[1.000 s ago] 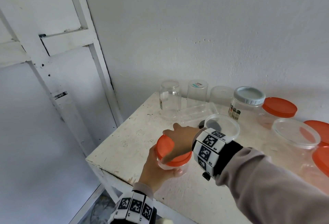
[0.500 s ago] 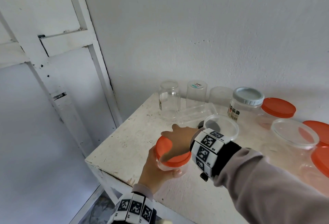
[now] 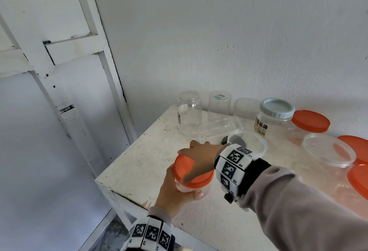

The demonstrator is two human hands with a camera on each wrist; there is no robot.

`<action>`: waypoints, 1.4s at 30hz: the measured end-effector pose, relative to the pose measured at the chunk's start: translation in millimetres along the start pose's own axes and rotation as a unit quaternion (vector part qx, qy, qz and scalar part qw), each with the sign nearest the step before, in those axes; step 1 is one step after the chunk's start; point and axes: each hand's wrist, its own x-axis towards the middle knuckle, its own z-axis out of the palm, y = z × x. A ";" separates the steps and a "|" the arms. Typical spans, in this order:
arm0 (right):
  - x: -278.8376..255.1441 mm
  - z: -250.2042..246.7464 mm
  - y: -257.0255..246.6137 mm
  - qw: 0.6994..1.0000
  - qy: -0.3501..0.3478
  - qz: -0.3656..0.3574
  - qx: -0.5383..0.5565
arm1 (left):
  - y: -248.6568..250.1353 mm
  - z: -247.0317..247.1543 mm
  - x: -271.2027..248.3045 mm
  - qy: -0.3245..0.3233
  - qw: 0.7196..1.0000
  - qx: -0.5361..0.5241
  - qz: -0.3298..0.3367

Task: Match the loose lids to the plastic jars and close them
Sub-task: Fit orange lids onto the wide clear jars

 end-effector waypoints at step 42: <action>-2.4 12.4 -7.8 0.997 0.061 0.045 0.024 | 7.0 0.5 -5.2 -0.013 1.000 -0.007 -0.023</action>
